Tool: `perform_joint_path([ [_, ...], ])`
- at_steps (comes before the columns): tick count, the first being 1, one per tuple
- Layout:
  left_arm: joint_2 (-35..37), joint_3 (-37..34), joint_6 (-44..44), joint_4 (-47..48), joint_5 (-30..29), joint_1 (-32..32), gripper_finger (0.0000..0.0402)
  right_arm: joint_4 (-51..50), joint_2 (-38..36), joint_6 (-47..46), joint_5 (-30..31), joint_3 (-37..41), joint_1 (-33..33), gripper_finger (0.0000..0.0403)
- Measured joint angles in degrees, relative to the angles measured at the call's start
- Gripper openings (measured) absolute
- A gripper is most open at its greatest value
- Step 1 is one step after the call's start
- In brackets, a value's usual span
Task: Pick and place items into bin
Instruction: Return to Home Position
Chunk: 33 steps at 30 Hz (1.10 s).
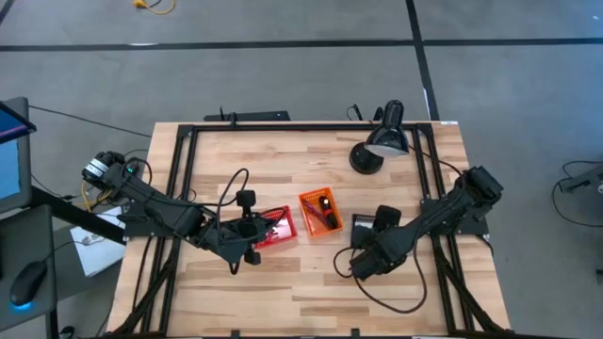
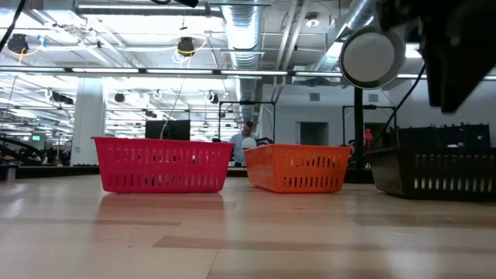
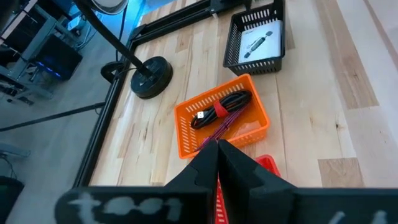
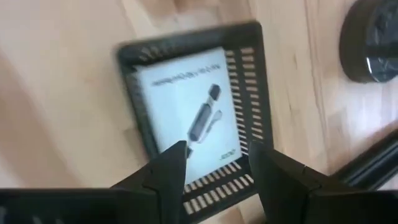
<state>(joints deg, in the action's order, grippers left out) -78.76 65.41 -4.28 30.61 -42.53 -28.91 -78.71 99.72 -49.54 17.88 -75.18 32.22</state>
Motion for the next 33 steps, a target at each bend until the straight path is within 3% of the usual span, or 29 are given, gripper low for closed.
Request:
perform_joint_path([
  [6,0.9,1.6,1.2,5.4,0.0,-0.3,0.0000,-6.1,0.0,0.2,-0.2,-9.0,1.2,0.0166],
  [9,2.4,4.9,1.4,15.5,-0.1,-0.5,0.0000,-11.9,-0.1,-1.6,-1.3,-14.8,1.9,0.0167],
  [14,5.4,11.7,-0.7,35.6,0.4,-0.6,0.0000,-10.8,-5.4,4.6,-0.7,-21.5,3.7,0.0169],
  [21,11.2,15.8,-20.8,59.7,2.7,-0.5,0.0000,-11.2,-19.4,5.0,16.7,-22.7,8.9,0.0165],
  [27,24.5,10.1,-27.4,55.3,5.2,-1.3,0.0000,-2.9,-34.3,3.1,23.0,-12.6,14.3,0.0166],
  [30,32.9,3.4,-30.3,50.8,6.2,-2.8,0.0000,7.8,-41.7,3.2,24.0,-1.5,16.8,0.0166],
  [33,43.1,-7.0,-30.3,38.9,8.6,-5.0,0.0000,24.4,-48.1,6.2,25.8,13.1,18.2,0.0165],
])
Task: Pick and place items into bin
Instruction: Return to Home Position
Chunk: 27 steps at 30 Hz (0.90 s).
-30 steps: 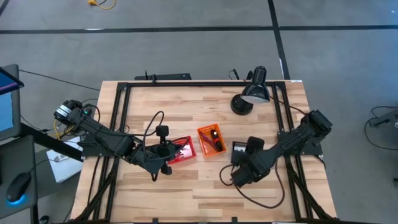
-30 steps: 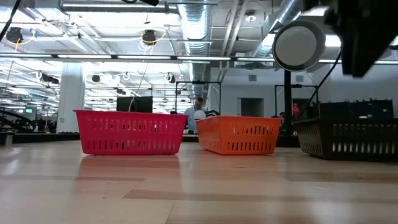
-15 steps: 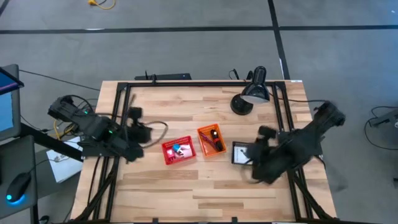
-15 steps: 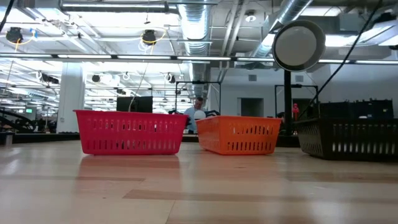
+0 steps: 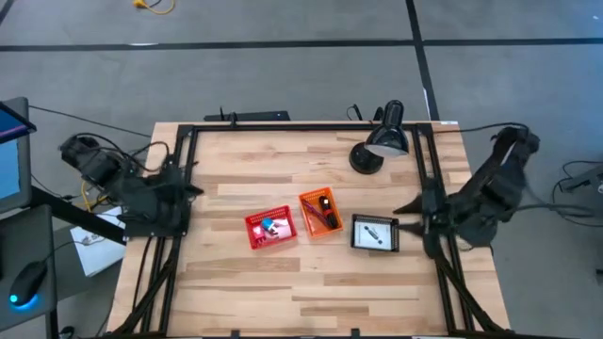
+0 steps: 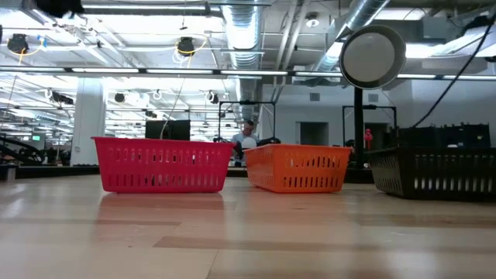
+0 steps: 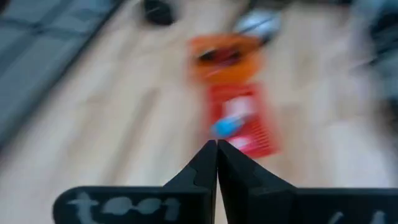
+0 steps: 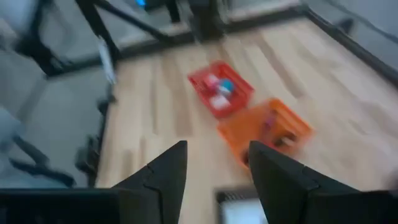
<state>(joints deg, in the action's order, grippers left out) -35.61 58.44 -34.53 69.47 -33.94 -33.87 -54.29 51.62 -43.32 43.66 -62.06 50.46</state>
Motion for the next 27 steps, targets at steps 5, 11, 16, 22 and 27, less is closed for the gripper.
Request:
perform_joint_path([
  [5,14.2,-21.0,17.2,-39.3,15.5,-2.6,0.0000,45.4,-4.2,20.9,-3.8,24.2,-3.0,0.0166],
  [11,22.6,-30.2,30.8,-60.7,29.9,-2.7,0.0000,69.8,-6.9,35.3,-24.8,36.1,-17.6,0.0164],
  [16,29.2,-28.5,30.7,-54.8,29.8,-2.7,0.0000,56.7,-15.5,29.8,-33.2,36.3,-31.7,0.0162],
  [22,35.4,-25.2,30.4,-47.1,32.7,-2.7,0.0000,55.5,-23.7,32.3,-37.0,36.5,-32.1,0.0162],
  [27,34.1,-30.7,35.1,-54.2,23.0,-2.4,0.0000,63.7,-28.4,36.2,-29.8,44.3,-29.0,0.0161],
])
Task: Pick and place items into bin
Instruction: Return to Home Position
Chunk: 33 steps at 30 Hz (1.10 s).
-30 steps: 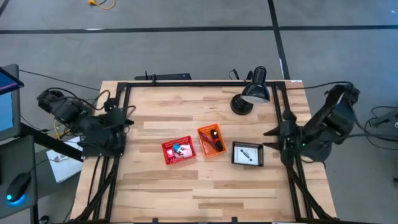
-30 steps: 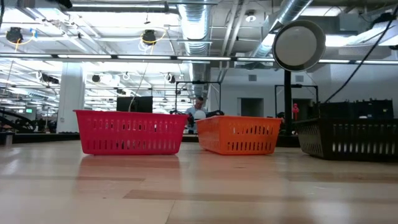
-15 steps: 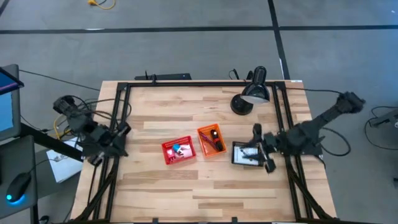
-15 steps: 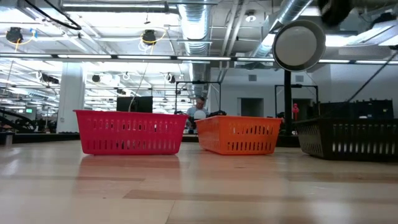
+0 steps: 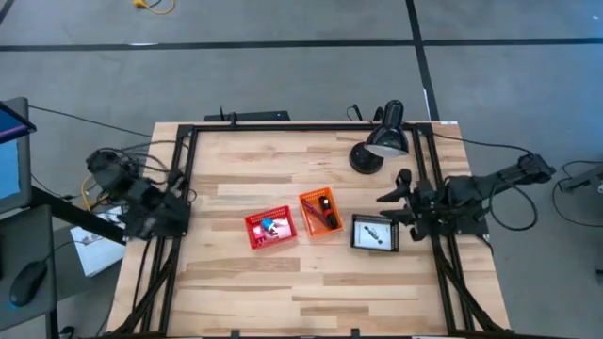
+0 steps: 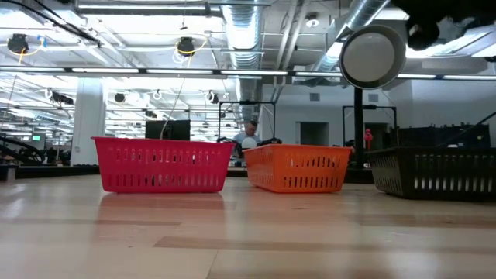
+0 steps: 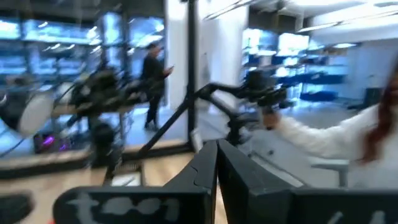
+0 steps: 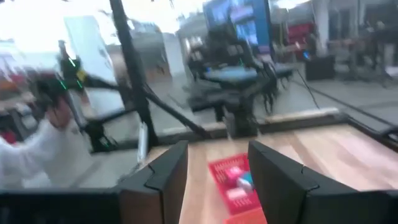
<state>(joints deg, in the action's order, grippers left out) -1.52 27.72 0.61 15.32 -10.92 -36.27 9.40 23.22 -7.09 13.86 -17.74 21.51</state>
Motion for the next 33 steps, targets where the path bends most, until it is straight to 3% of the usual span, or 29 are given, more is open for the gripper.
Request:
perform_joint_path([
  [2,0.0,-3.1,-0.8,-3.5,-0.1,0.0,0.0000,4.9,-1.0,-0.6,0.0,3.3,0.3,0.0160],
  [6,0.1,-9.2,-0.9,-13.9,6.2,0.0,0.0000,7.4,-3.0,-2.7,0.3,8.4,0.5,0.0160],
  [9,0.0,-13.2,-1.1,-18.3,5.2,0.0,0.0000,8.9,-4.3,-3.4,2.7,10.5,0.1,0.0162],
  [13,0.0,-16.0,-2.9,-18.1,1.6,0.1,0.0000,10.8,-6.7,-2.9,2.8,12.2,-1.1,0.0161],
  [23,0.2,-16.0,2.2,-17.9,3.0,0.1,0.0000,6.7,-15.4,-1.8,2.8,15.9,-1.4,0.0161],
  [33,0.2,-25.9,-2.5,-30.7,4.0,0.0,0.0000,4.2,-19.1,-3.0,3.2,17.4,-1.4,0.0162],
])
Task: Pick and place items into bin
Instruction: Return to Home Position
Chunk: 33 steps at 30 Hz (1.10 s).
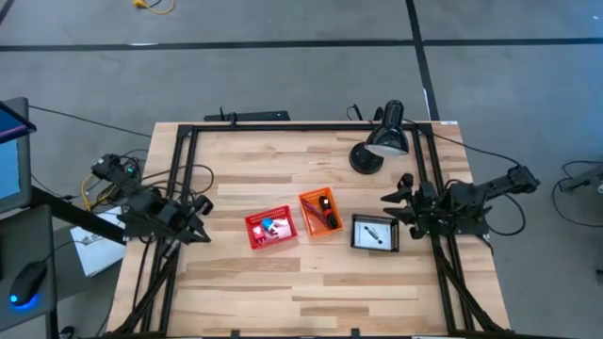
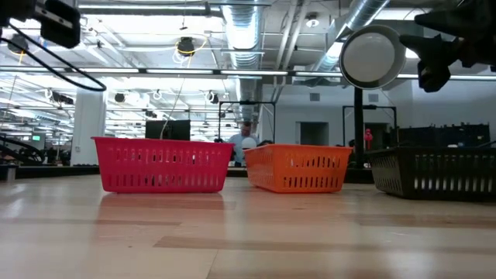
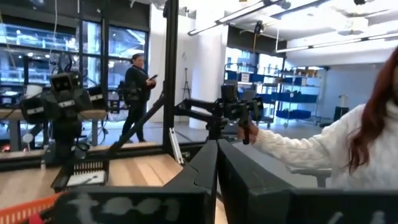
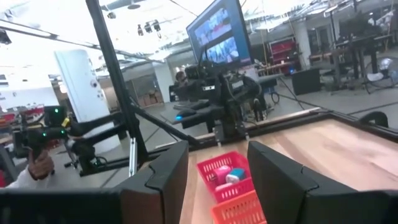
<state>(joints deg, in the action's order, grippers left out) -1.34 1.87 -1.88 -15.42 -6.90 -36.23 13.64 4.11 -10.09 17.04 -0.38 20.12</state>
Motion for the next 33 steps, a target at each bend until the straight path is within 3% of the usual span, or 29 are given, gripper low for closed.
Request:
perform_joint_path([
  [9,0.0,-1.2,-2.4,3.6,0.1,0.0,0.0000,0.0,0.0,0.0,-0.2,0.0,0.0,0.0159],
  [17,0.0,-1.3,6.9,4.9,-0.4,0.0,0.0000,0.0,0.0,0.0,-0.2,0.0,0.0,0.0160],
  [25,-0.1,-1.3,7.2,10.8,-11.6,0.0,0.0000,0.0,0.0,0.0,-0.2,0.0,0.0,0.0161],
  [33,-0.3,-1.0,7.2,12.1,-12.7,0.0,0.0000,0.0,0.0,0.0,-0.2,0.1,0.0,0.0159],
])
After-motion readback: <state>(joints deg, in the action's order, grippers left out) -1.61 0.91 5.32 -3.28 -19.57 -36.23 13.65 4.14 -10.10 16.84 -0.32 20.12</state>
